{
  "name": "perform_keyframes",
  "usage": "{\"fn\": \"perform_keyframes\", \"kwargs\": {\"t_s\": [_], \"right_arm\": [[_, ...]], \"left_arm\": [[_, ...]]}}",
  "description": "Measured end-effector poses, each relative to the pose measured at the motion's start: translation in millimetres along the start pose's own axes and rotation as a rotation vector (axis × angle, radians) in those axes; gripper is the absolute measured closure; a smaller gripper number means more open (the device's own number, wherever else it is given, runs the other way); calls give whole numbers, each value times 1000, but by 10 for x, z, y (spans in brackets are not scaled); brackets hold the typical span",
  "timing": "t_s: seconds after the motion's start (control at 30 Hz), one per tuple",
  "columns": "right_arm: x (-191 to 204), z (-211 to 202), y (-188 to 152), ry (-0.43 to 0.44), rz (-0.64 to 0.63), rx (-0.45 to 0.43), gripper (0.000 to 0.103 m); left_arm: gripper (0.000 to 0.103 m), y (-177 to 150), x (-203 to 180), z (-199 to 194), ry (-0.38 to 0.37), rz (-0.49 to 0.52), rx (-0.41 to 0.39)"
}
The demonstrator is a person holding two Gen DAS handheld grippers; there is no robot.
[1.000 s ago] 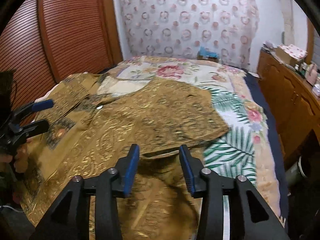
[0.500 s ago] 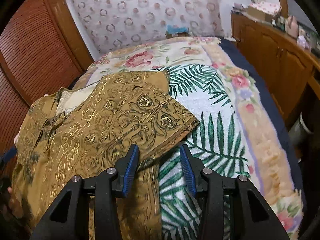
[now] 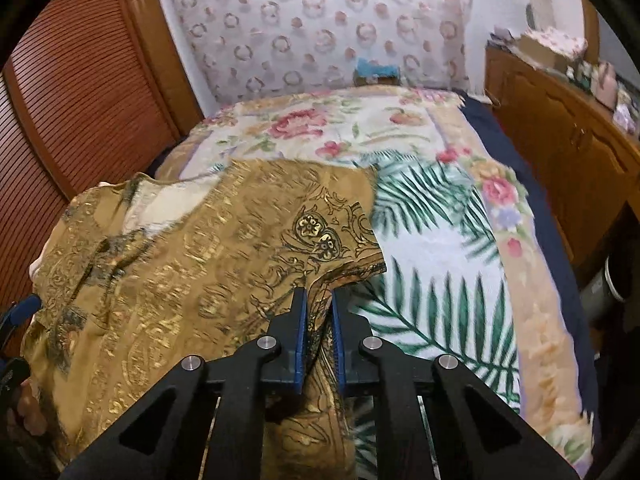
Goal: Fold small clothes
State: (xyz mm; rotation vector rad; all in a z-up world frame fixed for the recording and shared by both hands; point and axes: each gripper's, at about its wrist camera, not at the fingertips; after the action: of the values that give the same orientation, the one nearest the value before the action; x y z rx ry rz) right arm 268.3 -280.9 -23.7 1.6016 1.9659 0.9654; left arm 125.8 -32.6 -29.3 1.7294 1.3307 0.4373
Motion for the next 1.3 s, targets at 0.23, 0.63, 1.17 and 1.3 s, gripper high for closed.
{"fn": "perform_keyframes", "kwargs": {"t_s": [0.23, 0.63, 1.17, 1.3], "right_arm": [[363, -53, 54, 22, -72, -56, 92], [576, 122, 52, 70, -122, -21, 80], [467, 494, -117, -74, -188, 86, 58], [523, 518, -107, -83, -198, 72, 56]], "left_arm": [[0, -7, 115, -28, 17, -18, -2], [0, -7, 294, -106, 45, -33, -11], [0, 158, 1162, -301, 201, -44, 0], [1, 194, 1459, -330, 239, -53, 23]]}}
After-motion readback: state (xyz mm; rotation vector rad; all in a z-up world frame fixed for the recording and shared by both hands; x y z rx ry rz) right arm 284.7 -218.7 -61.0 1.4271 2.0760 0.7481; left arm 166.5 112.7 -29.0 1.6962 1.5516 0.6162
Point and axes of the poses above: each gripper's, at about its wrist camera, not at the fingertips, and z roughly the way its jaws point, x to its left, y to its top, and after that the axes turned 4 degrees about -y, right-handed
